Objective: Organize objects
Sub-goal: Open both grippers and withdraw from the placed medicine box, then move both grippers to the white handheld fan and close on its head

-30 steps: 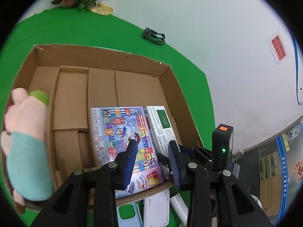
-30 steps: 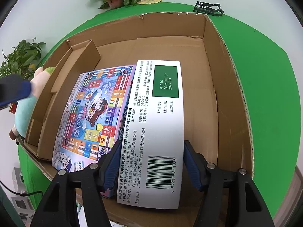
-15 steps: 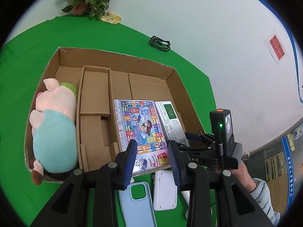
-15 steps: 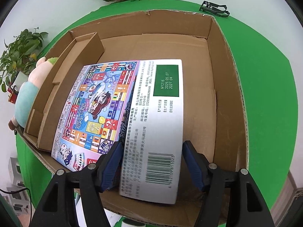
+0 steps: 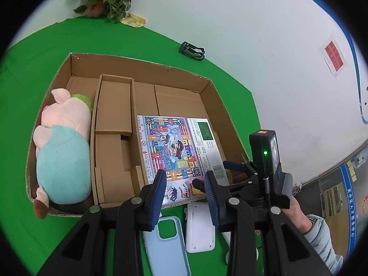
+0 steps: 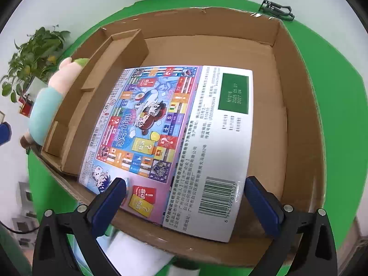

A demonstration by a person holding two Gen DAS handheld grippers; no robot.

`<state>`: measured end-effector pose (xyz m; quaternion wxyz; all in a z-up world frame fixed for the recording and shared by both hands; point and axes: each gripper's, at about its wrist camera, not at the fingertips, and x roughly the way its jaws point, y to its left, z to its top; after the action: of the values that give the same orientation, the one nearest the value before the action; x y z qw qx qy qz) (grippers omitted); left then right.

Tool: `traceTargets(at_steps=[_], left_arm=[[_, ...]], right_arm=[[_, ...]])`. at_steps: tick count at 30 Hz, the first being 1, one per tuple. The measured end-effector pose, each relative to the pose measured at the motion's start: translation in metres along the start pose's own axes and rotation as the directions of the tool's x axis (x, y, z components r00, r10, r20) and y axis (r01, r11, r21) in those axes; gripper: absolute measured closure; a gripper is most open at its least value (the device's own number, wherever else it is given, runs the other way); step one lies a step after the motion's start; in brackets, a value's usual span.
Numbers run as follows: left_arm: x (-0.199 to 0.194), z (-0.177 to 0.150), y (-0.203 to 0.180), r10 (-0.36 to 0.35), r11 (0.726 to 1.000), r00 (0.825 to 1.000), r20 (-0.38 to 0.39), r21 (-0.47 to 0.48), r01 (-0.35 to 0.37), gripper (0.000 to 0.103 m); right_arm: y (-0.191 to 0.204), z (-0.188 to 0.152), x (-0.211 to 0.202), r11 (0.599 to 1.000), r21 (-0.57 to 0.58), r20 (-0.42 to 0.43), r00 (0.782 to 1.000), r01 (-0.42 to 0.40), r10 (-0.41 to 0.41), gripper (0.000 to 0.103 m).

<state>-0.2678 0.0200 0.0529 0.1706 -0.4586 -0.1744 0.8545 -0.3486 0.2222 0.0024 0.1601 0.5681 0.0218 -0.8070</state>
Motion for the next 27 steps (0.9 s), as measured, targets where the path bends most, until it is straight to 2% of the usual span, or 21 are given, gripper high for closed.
traceTargets(at_steps=[3,6,7,8,9,10,11,12,13,14,16,17,19,21,24,27], left_arm=[[0.0,-0.004,-0.007,0.035,0.999,0.999,0.017,0.037,-0.036,0.07],[-0.013,-0.01,-0.024,0.105,0.986,0.987,0.123,0.114,-0.12,0.066],[-0.019,-0.012,-0.03,0.121,0.98,0.977,0.173,0.135,-0.146,0.058],[-0.029,-0.016,-0.038,0.148,0.969,0.956,0.254,0.157,-0.191,0.041],[-0.039,-0.022,-0.046,0.183,0.953,0.924,0.337,0.169,-0.251,0.03],[-0.048,-0.027,-0.054,0.217,0.936,0.886,0.411,0.171,-0.309,0.014],[-0.056,-0.033,-0.062,0.243,0.916,0.841,0.483,0.171,-0.362,0.013],[-0.062,-0.037,-0.069,0.259,0.899,0.81,0.526,0.175,-0.401,0.013],[-0.065,-0.042,-0.077,0.267,0.885,0.79,0.551,0.185,-0.428,0.013],[-0.066,-0.045,-0.08,0.268,0.88,0.787,0.556,0.19,-0.435,0.013],[-0.066,-0.05,-0.085,0.265,0.879,0.791,0.551,0.198,-0.433,0.013],[-0.063,-0.053,-0.087,0.257,0.884,0.804,0.536,0.207,-0.42,0.013],[-0.057,-0.06,-0.089,0.228,0.897,0.837,0.497,0.226,-0.379,0.013],[-0.045,-0.068,-0.088,0.189,0.916,0.883,0.43,0.245,-0.316,0.013],[-0.022,-0.078,-0.083,0.114,0.951,0.947,0.301,0.243,-0.191,0.013],[0.005,-0.095,-0.08,0.067,0.973,0.981,0.184,0.204,-0.104,0.013]], right_arm=[[0.004,-0.005,0.001,0.999,-0.033,0.017,0.999,0.036,-0.035,0.001],[0.004,-0.012,-0.01,0.999,-0.02,0.06,0.997,0.05,-0.049,0.0],[0.005,-0.015,-0.017,0.998,-0.023,0.085,0.995,0.06,-0.058,0.0],[0.007,-0.019,-0.026,0.996,-0.037,0.119,0.99,0.077,-0.073,0.0],[0.011,-0.025,-0.039,0.993,-0.06,0.161,0.983,0.101,-0.091,0.0],[0.016,-0.031,-0.051,0.988,-0.08,0.202,0.973,0.132,-0.114,0.0],[0.021,-0.036,-0.063,0.983,-0.089,0.236,0.962,0.161,-0.136,0.0],[0.027,-0.043,-0.078,0.977,-0.094,0.279,0.947,0.19,-0.157,0.0],[0.03,-0.05,-0.092,0.975,-0.091,0.315,0.935,0.203,-0.165,0.0],[0.031,-0.058,-0.106,0.975,-0.081,0.352,0.921,0.207,-0.167,0.0],[0.031,-0.075,-0.133,0.98,-0.045,0.41,0.898,0.194,-0.159,0.0],[0.033,-0.081,-0.142,0.981,-0.032,0.426,0.89,0.191,-0.159,0.0],[0.034,-0.098,-0.159,0.979,-0.007,0.458,0.871,0.202,-0.177,0.0],[0.034,-0.117,-0.168,0.978,0.009,0.468,0.863,0.209,-0.189,0.0],[0.034,-0.15,-0.166,0.988,0.015,0.441,0.885,0.156,-0.146,0.0],[0.041,-0.182,-0.154,0.99,-0.007,0.4,0.908,0.138,-0.123,0.0]])
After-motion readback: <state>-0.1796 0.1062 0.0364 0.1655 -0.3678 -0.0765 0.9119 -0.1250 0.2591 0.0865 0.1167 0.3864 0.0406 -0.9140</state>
